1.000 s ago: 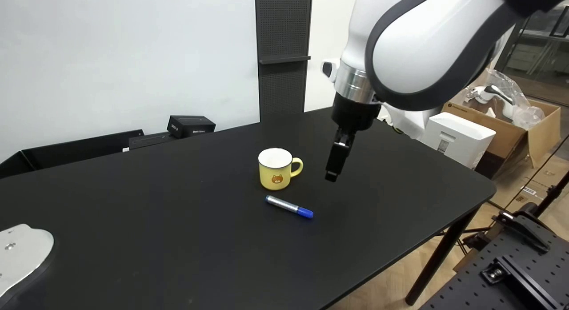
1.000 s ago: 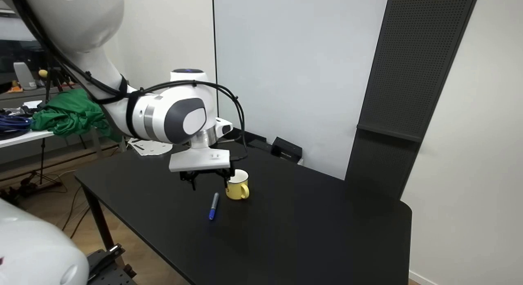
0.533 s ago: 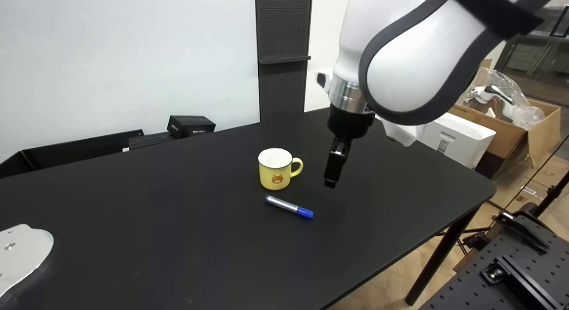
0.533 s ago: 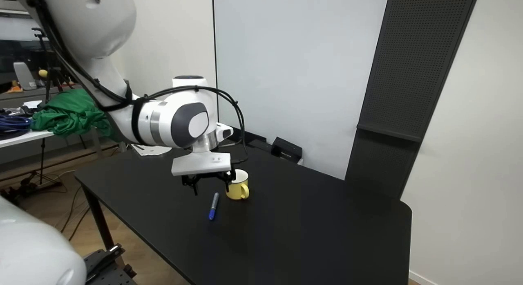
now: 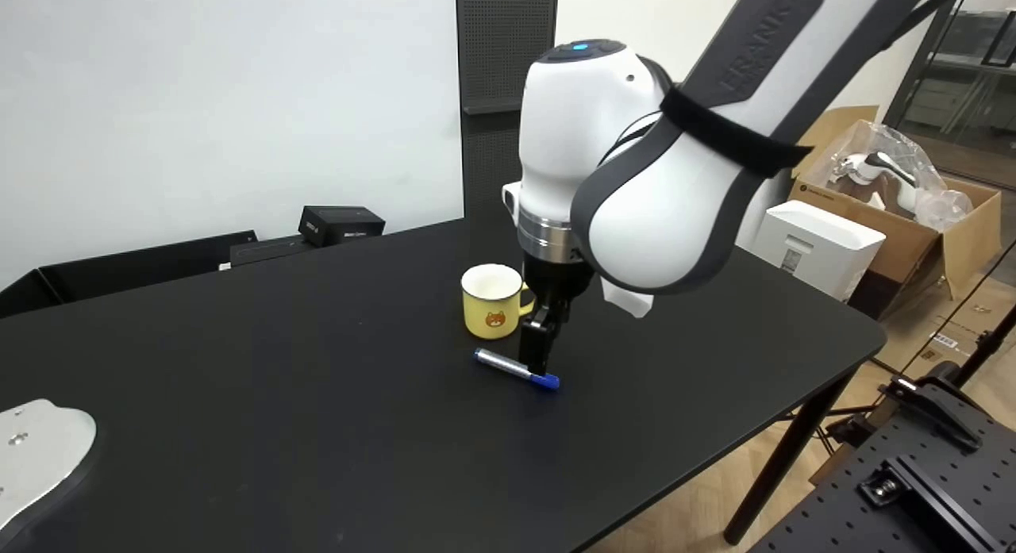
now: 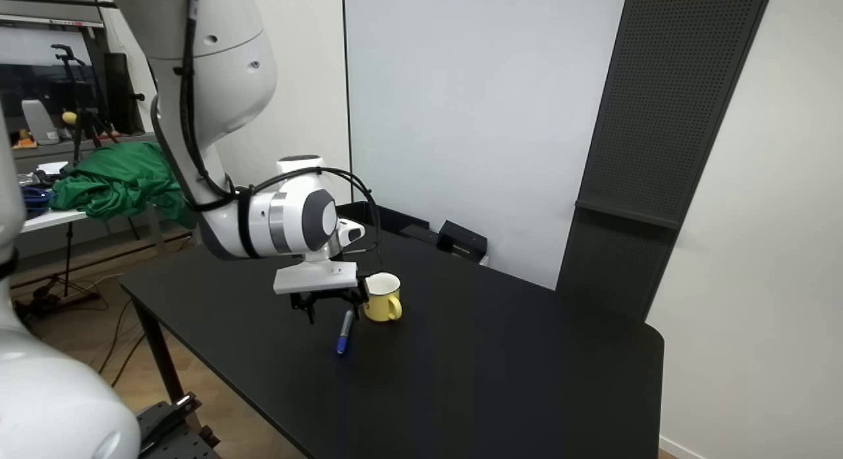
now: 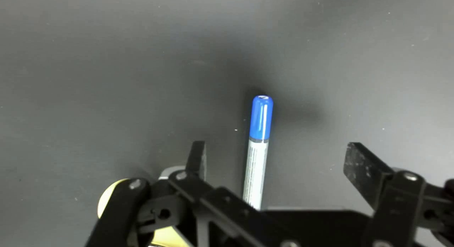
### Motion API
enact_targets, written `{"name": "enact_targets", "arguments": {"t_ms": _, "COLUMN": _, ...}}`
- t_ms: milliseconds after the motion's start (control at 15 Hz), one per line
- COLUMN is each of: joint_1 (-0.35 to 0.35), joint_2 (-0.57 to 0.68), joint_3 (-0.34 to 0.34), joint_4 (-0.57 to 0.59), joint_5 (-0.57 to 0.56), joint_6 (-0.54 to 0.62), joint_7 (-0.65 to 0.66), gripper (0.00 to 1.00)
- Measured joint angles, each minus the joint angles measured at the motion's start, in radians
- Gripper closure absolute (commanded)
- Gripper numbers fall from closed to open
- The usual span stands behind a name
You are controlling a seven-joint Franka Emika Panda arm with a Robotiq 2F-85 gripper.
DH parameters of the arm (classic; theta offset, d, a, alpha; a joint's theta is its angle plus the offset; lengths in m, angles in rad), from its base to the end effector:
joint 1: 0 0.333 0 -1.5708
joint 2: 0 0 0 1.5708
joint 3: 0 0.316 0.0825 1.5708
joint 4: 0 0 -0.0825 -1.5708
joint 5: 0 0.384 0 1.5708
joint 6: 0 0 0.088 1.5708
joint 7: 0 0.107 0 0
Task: Put the marker in the mug
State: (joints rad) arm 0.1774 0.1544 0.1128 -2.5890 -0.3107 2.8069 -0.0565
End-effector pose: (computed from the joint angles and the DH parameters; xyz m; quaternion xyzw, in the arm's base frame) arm 0.4243 0.1436 0.2092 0.9484 0.3117 0.0383 0.0428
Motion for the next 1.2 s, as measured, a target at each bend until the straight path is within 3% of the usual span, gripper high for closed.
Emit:
{"name": "enact_targets", "arguments": {"t_ms": 267, "joint_1": 0.003, "joint_2": 0.024, "joint_3": -0.005, "joint_4": 0.019, "joint_5": -0.009, "joint_6": 0.003, "joint_7": 0.015, "gripper": 0.00}}
{"name": "enact_targets", "arguments": {"t_ms": 600, "joint_1": 0.079, "joint_2": 0.063, "joint_3": -0.137, "joint_4": 0.063, "joint_5": -0.243, "joint_6": 0.024, "joint_7": 0.321, "gripper": 0.00}}
{"name": "enact_targets", "arguments": {"t_ms": 800, "joint_1": 0.125, "joint_2": 0.146, "joint_3": -0.197, "joint_4": 0.130, "joint_5": -0.319, "joint_6": 0.024, "joint_7": 0.481, "gripper": 0.00}}
{"name": "enact_targets", "arguments": {"t_ms": 933, "joint_1": 0.144, "joint_2": 0.203, "joint_3": -0.200, "joint_4": 0.165, "joint_5": -0.307, "joint_6": 0.024, "joint_7": 0.528, "gripper": 0.00}}
{"name": "enact_targets", "arguments": {"t_ms": 1200, "joint_1": 0.149, "joint_2": 0.279, "joint_3": -0.132, "joint_4": 0.191, "joint_5": -0.165, "joint_6": 0.028, "joint_7": 0.510, "gripper": 0.00}}
